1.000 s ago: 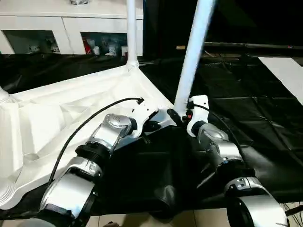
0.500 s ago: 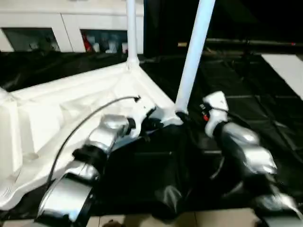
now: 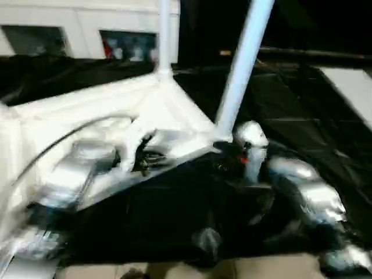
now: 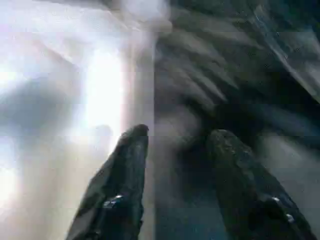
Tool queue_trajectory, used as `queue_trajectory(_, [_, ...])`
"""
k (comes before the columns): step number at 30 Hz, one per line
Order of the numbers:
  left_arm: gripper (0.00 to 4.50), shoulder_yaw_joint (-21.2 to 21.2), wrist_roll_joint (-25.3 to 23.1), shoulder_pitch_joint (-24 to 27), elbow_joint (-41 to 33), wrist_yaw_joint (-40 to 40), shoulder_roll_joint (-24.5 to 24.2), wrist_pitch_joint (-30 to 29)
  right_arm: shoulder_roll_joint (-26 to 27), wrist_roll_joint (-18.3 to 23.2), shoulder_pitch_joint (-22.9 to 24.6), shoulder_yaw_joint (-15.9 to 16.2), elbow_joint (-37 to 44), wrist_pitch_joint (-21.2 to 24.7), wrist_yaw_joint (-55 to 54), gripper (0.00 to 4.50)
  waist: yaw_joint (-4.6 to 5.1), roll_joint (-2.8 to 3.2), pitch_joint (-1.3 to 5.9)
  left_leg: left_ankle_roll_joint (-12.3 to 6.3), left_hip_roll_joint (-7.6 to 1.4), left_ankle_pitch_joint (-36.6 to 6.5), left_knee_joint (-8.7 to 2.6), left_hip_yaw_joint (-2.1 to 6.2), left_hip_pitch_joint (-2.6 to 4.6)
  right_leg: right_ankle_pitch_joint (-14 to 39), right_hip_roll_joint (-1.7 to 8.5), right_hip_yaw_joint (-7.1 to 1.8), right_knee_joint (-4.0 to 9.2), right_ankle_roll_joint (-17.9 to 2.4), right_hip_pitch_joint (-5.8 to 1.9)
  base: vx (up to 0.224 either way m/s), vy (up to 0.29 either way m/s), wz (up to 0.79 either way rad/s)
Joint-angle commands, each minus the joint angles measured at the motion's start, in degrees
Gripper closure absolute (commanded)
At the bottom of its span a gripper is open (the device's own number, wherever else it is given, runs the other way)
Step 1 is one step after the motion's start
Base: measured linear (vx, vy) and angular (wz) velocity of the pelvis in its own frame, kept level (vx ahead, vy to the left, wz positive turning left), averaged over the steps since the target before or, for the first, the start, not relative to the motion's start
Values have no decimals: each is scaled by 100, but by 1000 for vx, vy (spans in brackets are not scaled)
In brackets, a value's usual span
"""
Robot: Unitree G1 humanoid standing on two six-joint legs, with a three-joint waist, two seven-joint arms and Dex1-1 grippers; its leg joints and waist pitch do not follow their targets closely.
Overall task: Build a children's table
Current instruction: Rotate leg to tighten
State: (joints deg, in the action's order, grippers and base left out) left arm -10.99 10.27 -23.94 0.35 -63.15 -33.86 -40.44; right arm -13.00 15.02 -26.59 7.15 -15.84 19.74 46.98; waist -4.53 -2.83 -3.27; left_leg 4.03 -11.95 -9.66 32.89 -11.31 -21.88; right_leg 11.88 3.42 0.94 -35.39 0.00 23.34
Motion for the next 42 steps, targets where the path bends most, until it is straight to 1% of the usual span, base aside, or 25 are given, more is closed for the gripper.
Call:
queue_trajectory(1, [193, -238, 27, 213, -628, -223, -276, -334, 343, -208, -380, -104, -673, -320, -705, 59, 23, 67, 355, 74, -137, -827, -375, 55, 158, 564, 340, -147, 326, -1219, -193, 0, 0, 0])
queue_trajectory(2, [182, -280, 40, 299, -735, -300, -399, -412, 557, -242, -577, -156, -1041, -477, -938, 59, 22, 65, 354, 137, -131, -895, -362, 36, 195, 621, 335, -160, 339, -1234, -172, 0, 0, 0])
queue_trajectory(3, [175, -287, 74, 335, -809, -330, -445, -492, 621, -229, -639, -161, -1155, -515, -974, 59, 32, 61, 349, 164, -125, -910, -365, 36, 183, 624, 333, -169, 337, -1232, -178, 0, 0, 0])
queue_trajectory(4, [170, -293, 95, 366, -873, -346, -481, -560, 672, -220, -687, -161, -1245, -539, -1001, 59, -3, 70, 352, 194, -131, -929, -357, 23, 217, 567, 319, -176, 339, -1186, -167, 0, 0, 0])
queue_trajectory(5, [162, -317, 84, 386, -897, -353, -517, -609, 750, -232, -779, -161, -1424, -594, -1050, 59, -33, 41, 358, 190, -126, -820, -354, 24, 207, 375, 314, -176, 298, -1178, -187, 0, 0, 0])
queue_trajectory(6, [162, -362, 23, 416, -898, -325, -567, -670, 900, -251, -954, -173, -1761, -714, -1137, 59, -41, 52, 354, 198, -117, -788, -359, 23, 199, 309, 300, -173, 297, -1155, -191, 0, 0, 0])
queue_trajectory(7, [138, -370, -31, 418, -873, -279, -571, -679, 956, -241, -1024, -200, -1883, -750, -1191, 59, -39, 12, 355, 218, -110, -734, -366, 34, 173, 255, 305, -164, 278, -1130, -215, 0, 0, 0])
queue_trajectory(8, [130, -370, -145, 420, -811, -165, -562, -681, 1044, -210, -1137, -264, -2062, -800, -1296, 59, -32, -41, 358, 231, -107, -702, -358, 22, 175, 188, 301, -167, 278, -1087, -217, 0, 0, 0])
queue_trajectory(9, [127, -366, -206, 421, -777, -102, -554, -679, 1086, -192, -1192, -300, -2144, -822, -1353, 59, -35, -19, 360, 247, -106, -686, -359, 34, 167, 172, 311, -169, 259, -1078, -227, 0, 0, 0])
queue_trajectory(11, [112, -377, -373, 439, -739, 96, -582, -710, 1189, -148, -1373, -437, -2418, -946, -1566, 59, -27, -19, 371, 310, -98, -671, -351, 38, 167, 70, 307, -166, 248, -1030, -234, 0, 0, 0])
queue_trajectory(12, [100, -393, -465, 482, -780, 319, -644, -782, 1272, -110, -1548, -606, -2713, -1082, -1794, 59, -16, -101, 372, 300, -101, -663, -345, 26, 164, 44, 306, -166, 251, -1022, -235, 0, 0, 0])
queue_trajectory(13, [91, -413, -592, 548, -831, 588, -731, -835, 1363, -36, -1773, -883, -3093, -1254, -2205, 59, -26, -78, 370, 320, -102, -709, -351, 39, 170, 103, 318, -171, 242, -1019, -232, 0, 0, 0])
queue_trajectory(14, [91, -414, -605, 553, -833, 605, -737, -834, 1369, -29, -1790, -908, -3119, -1266, -2246, 59, -10, -106, 353, 359, -103, -855, -353, 34, 161, 296, 323, -179, 255, -1005, -216, 0, 0, 0])
queue_trajectory(16, [71, -417, -679, 600, -861, 708, -781, -851, 1402, 64, -1928, -1128, -3368, -1380, -2588, 59, -14, -128, 343, 391, -98, -1027, -350, 31, 167, 608, 324, -186, 276, -909, -202, 0, 0, 0])
queue_trajectory(19, [49, -417, -760, 691, -948, 839, -852, -914, 1364, 271, -2137, -1533, -3805, -1619, -3201, 59, -33, -126, 343, 456, -105, -1227, -355, 37, 194, 962, 324, -191, 309, -767, -170, 0, 0, 0])
queue_trajectory(20, [39, -396, -777, 719, -967, 890, -846, -920, 1341, 324, -2183, -1637, -3925, -1710, -3353, 59, -45, -111, 337, 461, -109, -1327, -351, 30, 228, 1030, 313, -191, 323, -762, -127, 0, 0, 0])
queue_trajectory(21, [28, -382, -792, 734, -978, 915, -836, -925, 1332, 344, -2213, -1689, -4002, -1767, -3418, 59, -59, -108, 342, 476, -115, -1379, -349, 24, 246, 1039, 313, -189, 323, -767, -112, 0, 0, 0])
queue_trajectory(24, [16, -387, -908, 722, -933, 1051, -809, -786, 1219, 326, -2288, -1896, -4299, -2010, -3834, 59, -90, -115, 340, 516, -111, -1433, -358, 38, 225, 1035, 302, -177, 312, -753, -119, 0, 0, 0])
queue_trajectory(25, [7, -345, -903, 692, -910, 1141, -767, -741, 1157, 386, -2331, -2072, -4461, -2120, -4049, 59, -94, -111, 345, 547, -108, -1459, -358, 41, 230, 1035, 298, -171, 307, -750, -112, 0, 0, 0])
queue_trajectory(27, [7, -303, -883, 658, -902, 1210, -747, -708, 1073, 427, -2369, -2213, -4615, -2210, -4202, 59, -132, -96, 354, 558, -102, -1493, -343, 30, 251, 993, 293, -175, 306, -735, -97, 0, 0, 0])
queue_trajectory(30, [7, -276, -880, 631, -897, 1262, -751, -668, 965, 436, -2394, -2294, -4735, -2312, -4312, 59, -186, -96, 374, 538, -96, -1370, -325, 18, 246, 733, 274, -167, 280, -730, -108, 0, 0, 0])
queue_trajectory(32, [7, -273, -901, 598, -858, 1313, -770, -570, 799, 443, -2431, -2346, -4876, -2437, -4419, 59, -209, -92, 386, 541, -85, -1164, -314, 29, 191, 478, 270, -153, 239, -725, -150, 0, 0, 0])
queue_trajectory(34, [7, -255, -886, 596, -851, 1343, -760, -546, 725, 456, -2450, -2382, -4935, -2487, -4437, 59, -217, -100, 391, 557, -79, -1135, -304, 32, 175, 419, 267, -149, 224, -721, -164, 0, 0, 0])
queue_trajectory(40, [7, -183, -871, 659, -749, 1462, -746, -400, 425, 344, -2471, -2439, -5115, -2685, -4445, 59, -203, -117, 393, 515, -65, -1171, -284, 35, 135, 539, 278, -151, 235, -742, -188, 0, 0, 0])
queue_trajectory(42, [7, -165, -866, 700, -679, 1493, -785, -317, 259, 273, -2470, -2465, -5177, -2739, -4435, 59, -194, -127, 394, 494, -68, -1181, -274, 32, 142, 561, 276, -151, 241, -757, -181, 0, 0, 0])
